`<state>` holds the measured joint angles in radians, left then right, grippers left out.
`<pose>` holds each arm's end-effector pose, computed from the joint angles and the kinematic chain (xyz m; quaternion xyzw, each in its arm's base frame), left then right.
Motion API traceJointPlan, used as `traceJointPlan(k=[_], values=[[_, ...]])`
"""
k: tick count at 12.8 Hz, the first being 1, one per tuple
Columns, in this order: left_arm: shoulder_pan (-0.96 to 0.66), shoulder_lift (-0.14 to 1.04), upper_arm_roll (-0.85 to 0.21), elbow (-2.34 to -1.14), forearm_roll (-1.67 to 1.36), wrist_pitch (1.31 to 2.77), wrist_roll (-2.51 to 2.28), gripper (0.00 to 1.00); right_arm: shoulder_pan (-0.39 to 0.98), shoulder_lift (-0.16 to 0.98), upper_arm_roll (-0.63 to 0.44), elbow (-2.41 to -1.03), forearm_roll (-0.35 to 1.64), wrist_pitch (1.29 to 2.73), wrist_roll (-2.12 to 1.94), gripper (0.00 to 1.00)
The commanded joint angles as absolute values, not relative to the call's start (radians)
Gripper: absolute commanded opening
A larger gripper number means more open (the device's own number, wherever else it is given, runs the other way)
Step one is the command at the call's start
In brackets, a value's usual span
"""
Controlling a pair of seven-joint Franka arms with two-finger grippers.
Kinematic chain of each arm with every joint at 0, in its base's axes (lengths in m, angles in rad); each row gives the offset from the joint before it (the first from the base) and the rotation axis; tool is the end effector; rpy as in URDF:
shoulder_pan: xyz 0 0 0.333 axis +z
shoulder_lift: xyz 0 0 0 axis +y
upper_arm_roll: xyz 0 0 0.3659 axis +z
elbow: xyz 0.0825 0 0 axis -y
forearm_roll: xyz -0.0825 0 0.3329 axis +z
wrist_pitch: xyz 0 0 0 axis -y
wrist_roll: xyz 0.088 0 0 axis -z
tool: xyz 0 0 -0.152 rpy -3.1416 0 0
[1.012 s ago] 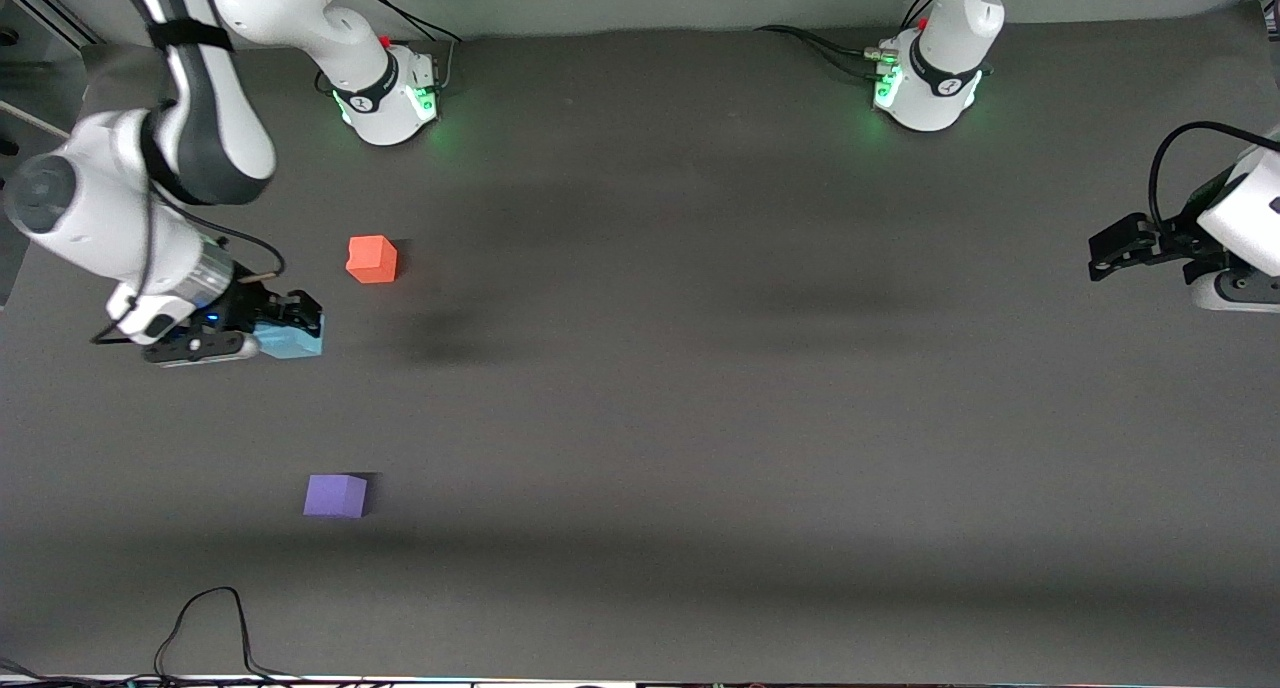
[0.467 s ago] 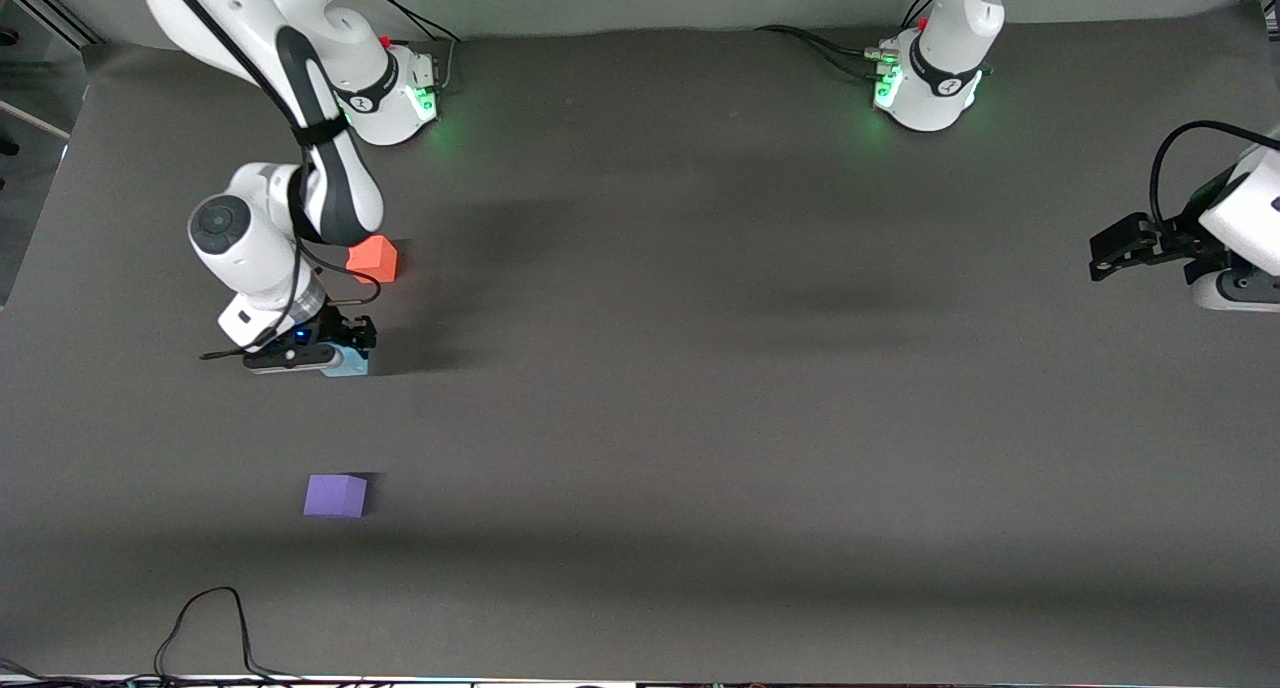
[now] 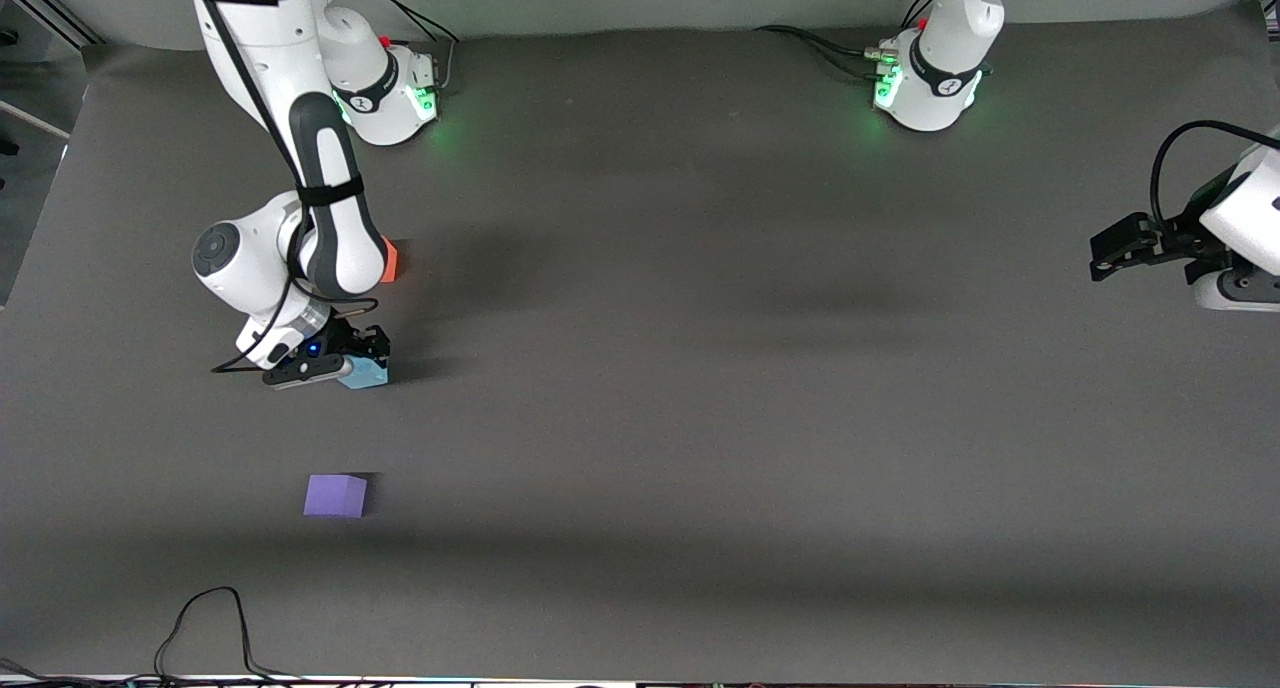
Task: Place blue block between orange and purple blocks
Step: 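Lower the blue block between the orange and purple blocks, then open the right gripper to release the blue block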
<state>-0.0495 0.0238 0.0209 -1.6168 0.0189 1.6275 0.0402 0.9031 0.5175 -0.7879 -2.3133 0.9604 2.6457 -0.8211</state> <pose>0.5149 -0.0121 0.6028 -0.9993 0.0350 0.0066 0.0096 0.5088 0.0510 0.2287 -0.9942 -0.0804 -0.0643 0.0297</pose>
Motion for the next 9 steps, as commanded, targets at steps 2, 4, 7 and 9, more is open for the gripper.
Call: traceJointPlan(k=[2, 4, 7, 9], values=[[-0.049, 0.017, 0.020, -1.615, 0.020, 1.644, 0.040, 1.00, 0.896, 0.580, -0.792, -2.261, 1.002, 2.626, -0.868, 0.00], [-0.049, 0.015, 0.020, -1.615, 0.018, 1.644, 0.038, 1.00, 0.890, 0.592, -0.790, -2.247, 1.002, 2.625, -0.868, 0.00], [-0.049, 0.017, 0.021, -1.614, 0.020, 1.646, 0.038, 1.00, 0.882, 0.606, -0.790, -2.233, 1.002, 2.620, -0.867, 0.00], [-0.049, 0.015, 0.020, -1.614, 0.020, 1.646, 0.038, 1.00, 0.874, 0.617, -0.790, -2.218, 1.002, 2.619, -0.862, 0.61]])
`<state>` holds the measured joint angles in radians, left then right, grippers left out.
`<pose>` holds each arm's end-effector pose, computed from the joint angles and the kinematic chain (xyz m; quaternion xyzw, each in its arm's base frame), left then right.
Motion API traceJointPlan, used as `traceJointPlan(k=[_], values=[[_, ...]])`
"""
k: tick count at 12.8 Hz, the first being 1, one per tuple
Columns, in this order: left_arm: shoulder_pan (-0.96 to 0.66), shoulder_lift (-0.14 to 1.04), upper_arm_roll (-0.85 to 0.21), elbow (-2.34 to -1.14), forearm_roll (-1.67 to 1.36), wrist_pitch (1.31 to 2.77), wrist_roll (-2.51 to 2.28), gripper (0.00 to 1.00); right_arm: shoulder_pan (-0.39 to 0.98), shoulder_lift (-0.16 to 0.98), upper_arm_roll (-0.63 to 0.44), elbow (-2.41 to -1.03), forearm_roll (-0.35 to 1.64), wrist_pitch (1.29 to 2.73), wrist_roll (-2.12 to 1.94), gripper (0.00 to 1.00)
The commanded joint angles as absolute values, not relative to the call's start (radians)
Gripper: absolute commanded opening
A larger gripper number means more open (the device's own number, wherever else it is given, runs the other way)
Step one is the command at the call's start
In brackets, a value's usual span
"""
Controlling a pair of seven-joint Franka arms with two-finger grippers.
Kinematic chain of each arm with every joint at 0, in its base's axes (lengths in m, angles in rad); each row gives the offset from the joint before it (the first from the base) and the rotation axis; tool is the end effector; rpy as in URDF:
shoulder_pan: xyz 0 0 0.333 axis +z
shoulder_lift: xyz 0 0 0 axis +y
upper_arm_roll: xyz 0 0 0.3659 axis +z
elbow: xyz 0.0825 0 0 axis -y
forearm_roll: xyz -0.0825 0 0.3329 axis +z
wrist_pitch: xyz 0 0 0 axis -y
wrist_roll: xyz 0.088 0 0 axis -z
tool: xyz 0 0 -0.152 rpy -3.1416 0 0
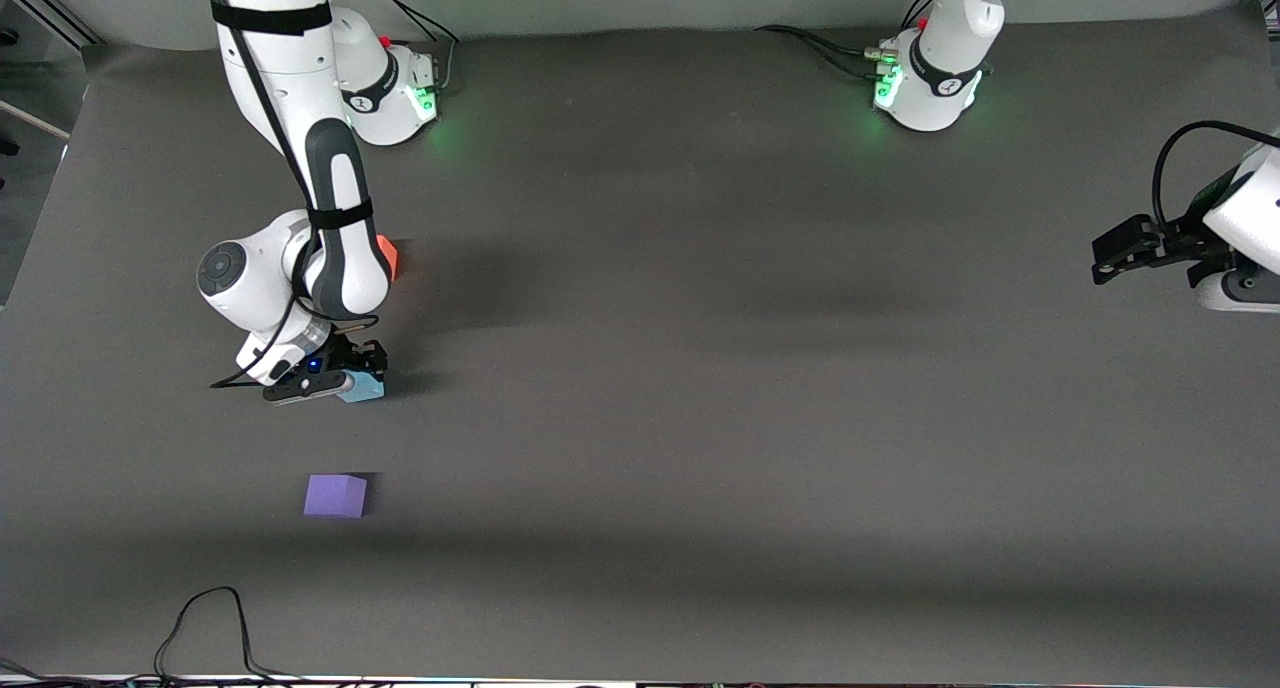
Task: Place blue block between orange and purple blocks
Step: 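Open the right gripper to release the blue block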
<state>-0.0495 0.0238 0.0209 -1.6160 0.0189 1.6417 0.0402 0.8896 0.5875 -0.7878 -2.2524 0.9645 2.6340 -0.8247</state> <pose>0.5171 -0.0122 0.6044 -0.9993 0.0351 -0.0009 0.0097 0.5274 0.0507 0.2189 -0.9940 -0.0870 -0.0646 0.0123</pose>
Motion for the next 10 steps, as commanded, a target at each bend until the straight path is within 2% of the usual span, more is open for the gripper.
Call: traceJointPlan(k=[1, 4, 10], values=[[-0.049, 0.014, 0.020, -1.612, 0.018, 1.646, 0.040, 1.00, 0.864, 0.618, -0.790, -2.215, 1.003, 2.617, -0.862, 1.00], [-0.049, 0.012, 0.020, -1.611, 0.018, 1.646, 0.040, 1.00, 0.848, 0.614, -0.792, -2.198, 1.006, 2.557, -0.847, 1.00], [-0.051, 0.009, 0.020, -1.611, 0.018, 1.647, 0.040, 1.00, 0.870, 0.569, -0.825, -2.206, 0.991, 2.525, -0.836, 1.00]])
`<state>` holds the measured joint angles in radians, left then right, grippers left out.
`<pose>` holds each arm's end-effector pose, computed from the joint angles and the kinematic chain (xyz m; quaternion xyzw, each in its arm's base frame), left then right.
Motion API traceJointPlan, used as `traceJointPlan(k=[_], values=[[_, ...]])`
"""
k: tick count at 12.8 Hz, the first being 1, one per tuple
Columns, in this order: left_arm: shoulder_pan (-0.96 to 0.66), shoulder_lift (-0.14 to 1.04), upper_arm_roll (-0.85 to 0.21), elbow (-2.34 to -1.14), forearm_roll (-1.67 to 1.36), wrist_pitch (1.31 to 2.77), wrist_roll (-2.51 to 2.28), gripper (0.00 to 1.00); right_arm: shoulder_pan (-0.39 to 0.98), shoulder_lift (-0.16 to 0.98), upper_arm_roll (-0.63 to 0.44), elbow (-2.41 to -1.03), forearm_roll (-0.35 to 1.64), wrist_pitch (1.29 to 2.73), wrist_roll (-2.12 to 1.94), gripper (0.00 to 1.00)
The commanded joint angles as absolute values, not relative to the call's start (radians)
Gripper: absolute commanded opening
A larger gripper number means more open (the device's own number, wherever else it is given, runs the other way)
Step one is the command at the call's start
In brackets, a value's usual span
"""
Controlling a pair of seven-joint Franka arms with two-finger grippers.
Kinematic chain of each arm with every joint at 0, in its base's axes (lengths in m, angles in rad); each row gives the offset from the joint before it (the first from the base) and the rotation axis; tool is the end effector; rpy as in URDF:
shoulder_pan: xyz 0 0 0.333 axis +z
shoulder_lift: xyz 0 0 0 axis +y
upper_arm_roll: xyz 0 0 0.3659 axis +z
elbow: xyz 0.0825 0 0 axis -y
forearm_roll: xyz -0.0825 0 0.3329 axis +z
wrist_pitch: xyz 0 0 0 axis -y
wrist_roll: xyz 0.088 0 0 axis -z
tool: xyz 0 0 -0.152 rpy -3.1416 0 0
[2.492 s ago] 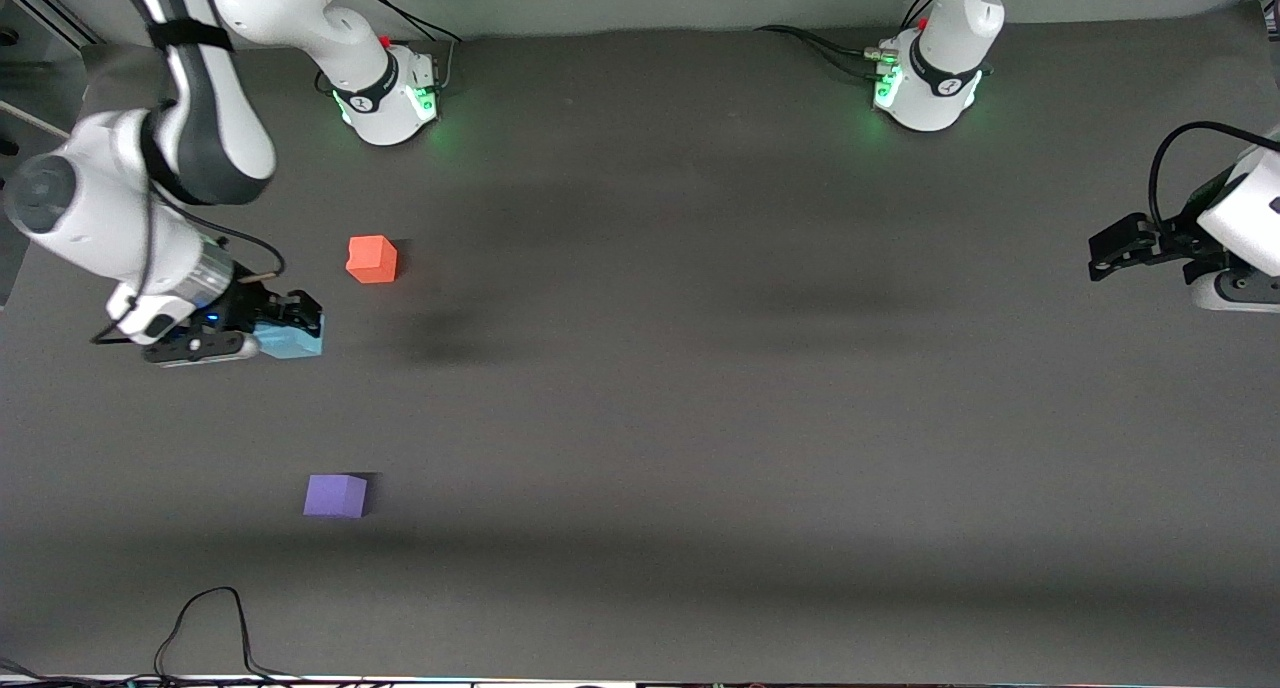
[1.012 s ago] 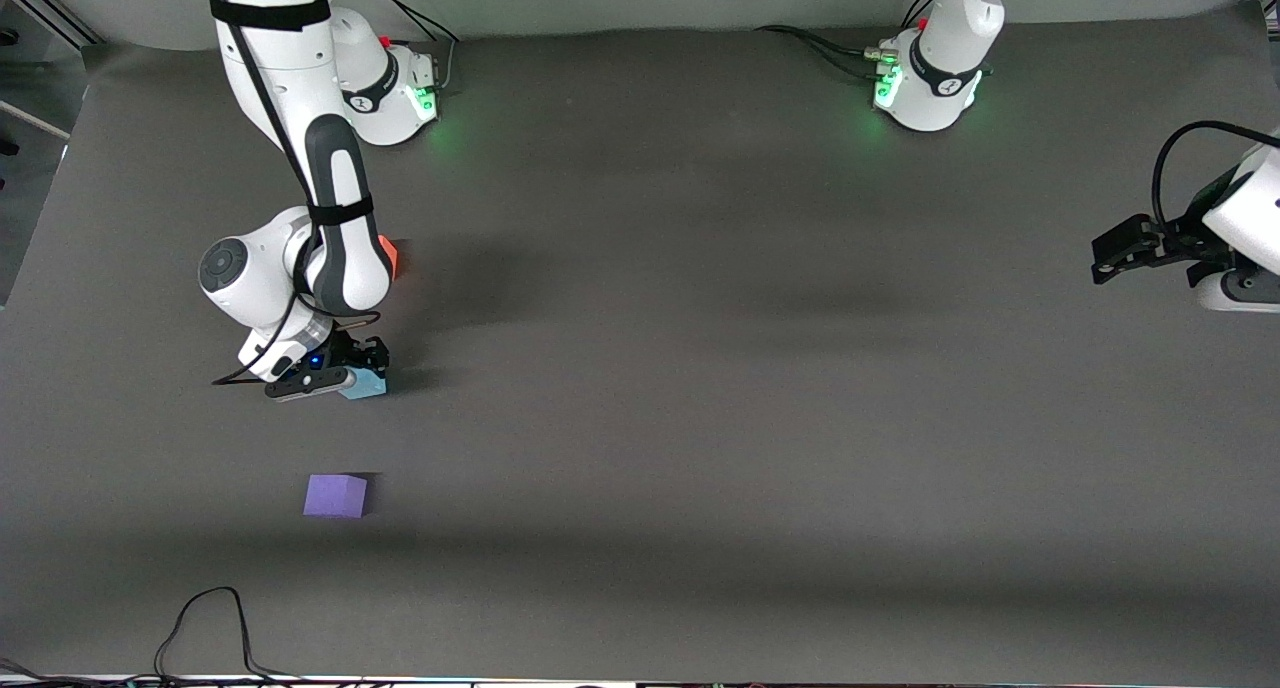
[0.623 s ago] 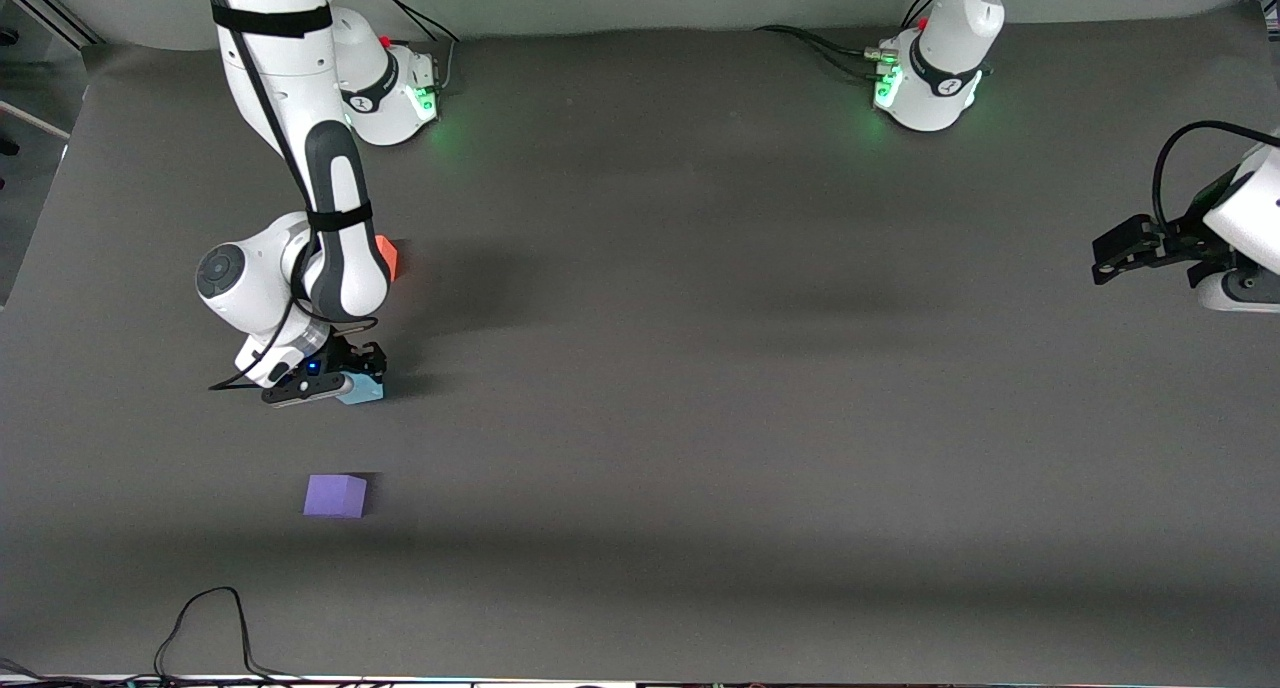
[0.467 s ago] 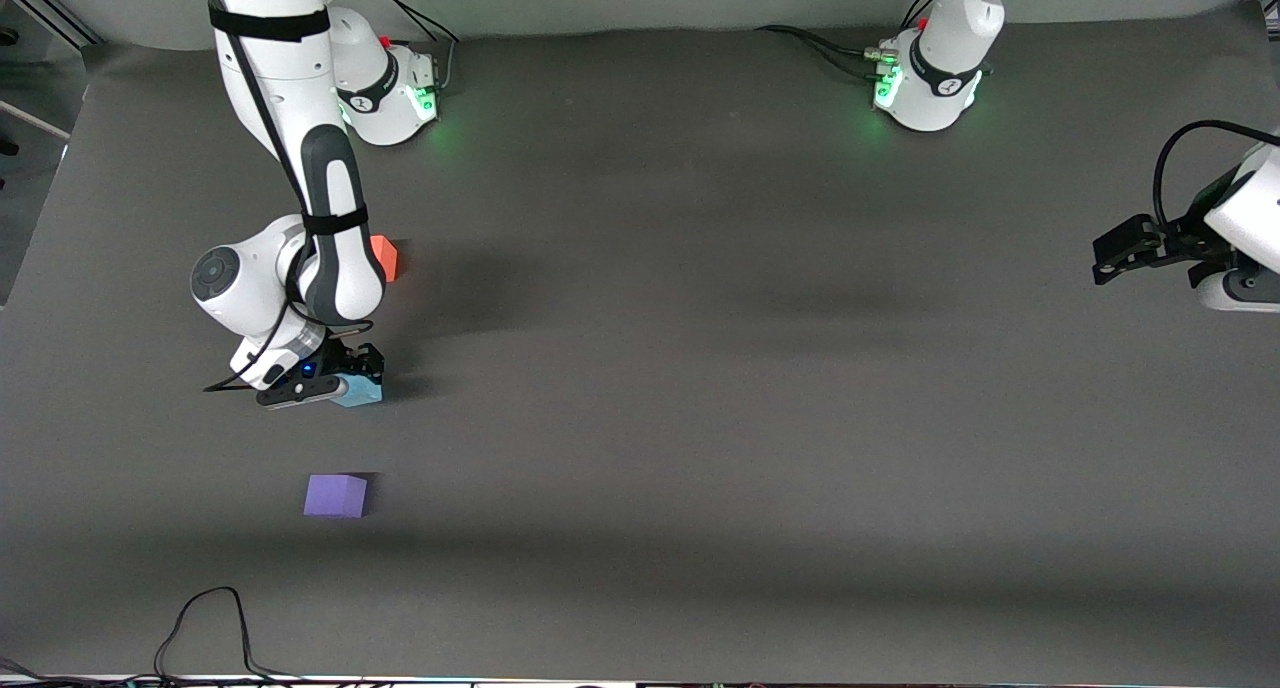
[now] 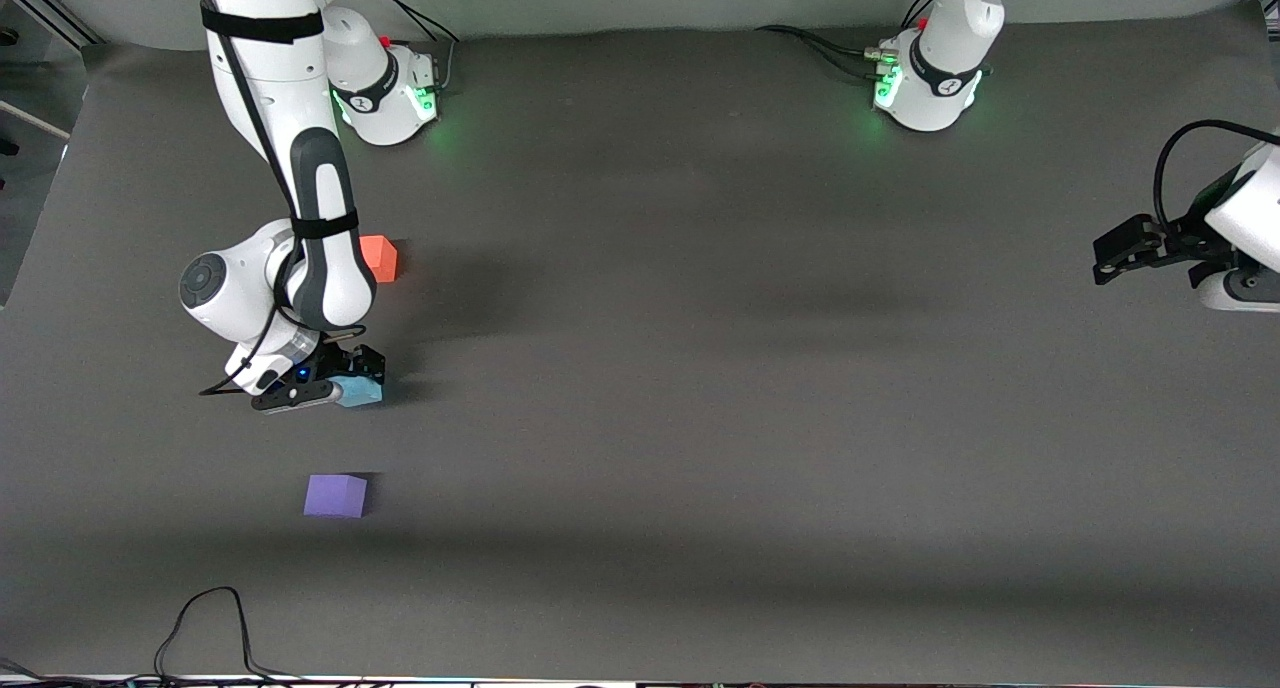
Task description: Place blue block between orange and purple blocks
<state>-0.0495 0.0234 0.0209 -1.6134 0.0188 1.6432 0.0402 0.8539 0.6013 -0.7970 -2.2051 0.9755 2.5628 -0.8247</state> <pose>0.5175 -0.0122 0.6058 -0.9993 0.0350 -0.0031 0.0096 0.5395 0.0421 0.2219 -0.9950 -0.0730 -0.0591 0.0333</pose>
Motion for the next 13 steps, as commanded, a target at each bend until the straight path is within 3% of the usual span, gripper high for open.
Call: traceJointPlan(k=[1, 3, 5, 9, 13], values=[[-0.051, 0.008, 0.018, -1.611, 0.018, 1.647, 0.040, 1.00, 0.873, 0.558, -0.850, -2.204, 0.976, 2.482, -0.833, 1.00], [-0.051, 0.002, 0.020, -1.606, 0.018, 1.643, 0.040, 1.00, 0.966, 0.525, -0.966, -2.180, 0.834, 2.393, -0.700, 1.00], [-0.049, 0.002, 0.020, -1.595, 0.018, 1.637, 0.040, 1.00, 1.139, 0.497, -1.147, -2.140, 0.705, 2.282, -0.556, 1.00], [-0.049, 0.002, 0.020, -1.594, 0.018, 1.634, 0.040, 1.00, 1.411, 0.500, -1.496, -2.007, 0.658, 1.970, -0.503, 1.00], [-0.051, 0.002, 0.020, -1.594, 0.018, 1.634, 0.040, 1.00, 1.448, 0.505, -1.612, -1.766, 0.578, 1.703, -0.424, 1.00]])
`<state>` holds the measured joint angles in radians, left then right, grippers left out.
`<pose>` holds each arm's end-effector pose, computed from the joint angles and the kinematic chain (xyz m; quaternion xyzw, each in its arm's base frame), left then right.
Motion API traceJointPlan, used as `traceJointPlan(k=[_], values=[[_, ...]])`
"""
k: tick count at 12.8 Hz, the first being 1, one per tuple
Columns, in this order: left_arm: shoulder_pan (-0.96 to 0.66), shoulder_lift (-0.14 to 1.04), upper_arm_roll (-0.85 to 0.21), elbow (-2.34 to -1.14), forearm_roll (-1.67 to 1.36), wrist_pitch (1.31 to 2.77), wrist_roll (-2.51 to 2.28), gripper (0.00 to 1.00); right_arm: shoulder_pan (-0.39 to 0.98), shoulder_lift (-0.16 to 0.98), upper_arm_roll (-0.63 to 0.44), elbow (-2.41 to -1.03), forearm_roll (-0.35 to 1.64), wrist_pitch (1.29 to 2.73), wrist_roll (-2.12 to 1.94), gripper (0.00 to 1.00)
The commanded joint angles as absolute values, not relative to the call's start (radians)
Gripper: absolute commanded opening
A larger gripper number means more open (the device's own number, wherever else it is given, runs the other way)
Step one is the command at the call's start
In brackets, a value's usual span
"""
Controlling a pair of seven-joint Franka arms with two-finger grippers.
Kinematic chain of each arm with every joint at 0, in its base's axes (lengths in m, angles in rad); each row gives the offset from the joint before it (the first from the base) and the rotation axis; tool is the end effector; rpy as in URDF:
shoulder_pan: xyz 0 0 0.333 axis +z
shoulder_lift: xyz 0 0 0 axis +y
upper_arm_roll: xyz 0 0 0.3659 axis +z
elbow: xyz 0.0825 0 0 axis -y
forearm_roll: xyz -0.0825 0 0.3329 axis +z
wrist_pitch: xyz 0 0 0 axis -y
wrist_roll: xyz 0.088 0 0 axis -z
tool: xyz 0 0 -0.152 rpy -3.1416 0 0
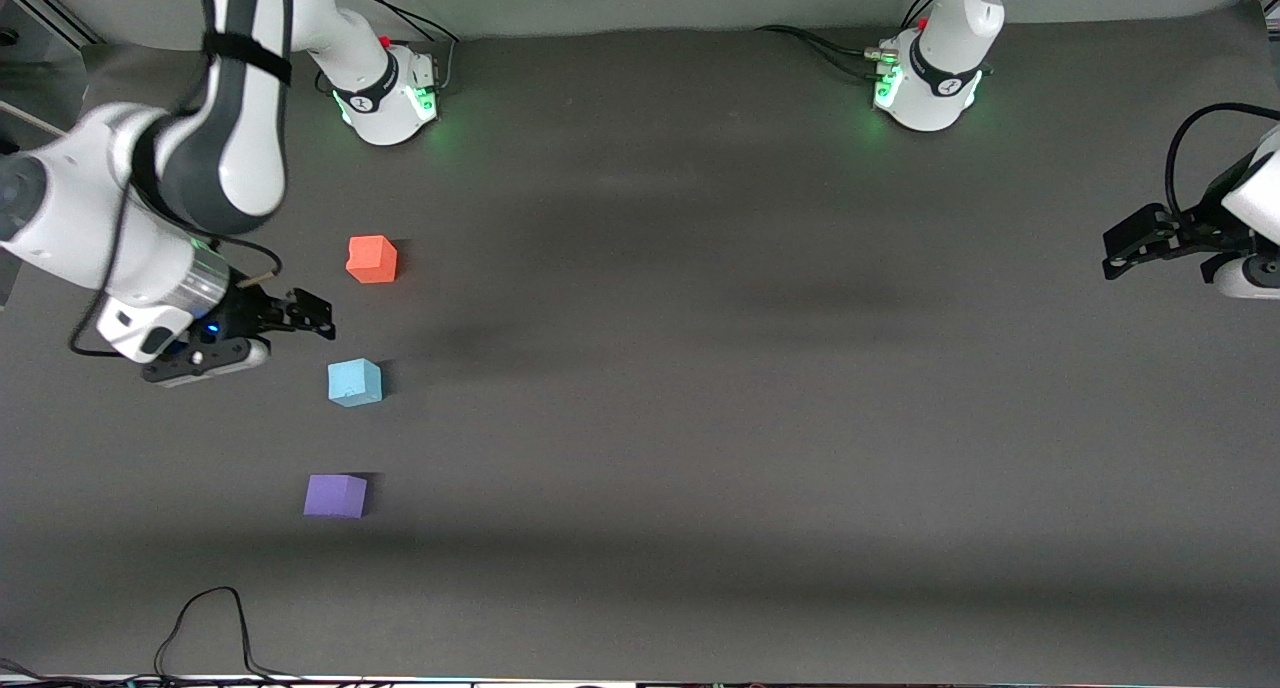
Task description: Place blue block between orange and purple blocks
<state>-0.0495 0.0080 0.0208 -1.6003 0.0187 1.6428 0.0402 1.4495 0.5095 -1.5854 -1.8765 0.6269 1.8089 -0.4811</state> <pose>0.5142 -0.0121 0.6193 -0.9992 0.0349 -0.0172 0.0095 0.5263 0.0979 0.4835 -0.9952 -0.0850 -0.0082 0.0479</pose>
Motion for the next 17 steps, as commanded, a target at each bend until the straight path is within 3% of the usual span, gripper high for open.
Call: traceJointPlan(k=[1, 7, 10, 12, 17], values=[[-0.051, 0.003, 0.020, -1.595, 0.018, 1.635, 0.040, 1.00, 1.442, 0.505, -1.618, -1.714, 0.572, 1.654, -0.416, 1.00], [-0.051, 0.005, 0.020, -1.600, 0.020, 1.637, 0.038, 1.00, 1.391, 0.497, -1.654, -1.540, 0.552, 1.508, -0.419, 1.00], [-0.051, 0.003, 0.018, -1.598, 0.020, 1.635, 0.038, 1.00, 1.312, 0.506, -1.614, -1.487, 0.555, 1.445, -0.419, 1.00], [-0.049, 0.003, 0.020, -1.598, 0.018, 1.637, 0.040, 1.00, 1.218, 0.496, -1.533, -1.461, 0.555, 1.408, -0.422, 1.00], [-0.051, 0.003, 0.020, -1.597, 0.020, 1.637, 0.040, 1.00, 1.210, 0.494, -1.531, -1.427, 0.555, 1.385, -0.437, 1.00]])
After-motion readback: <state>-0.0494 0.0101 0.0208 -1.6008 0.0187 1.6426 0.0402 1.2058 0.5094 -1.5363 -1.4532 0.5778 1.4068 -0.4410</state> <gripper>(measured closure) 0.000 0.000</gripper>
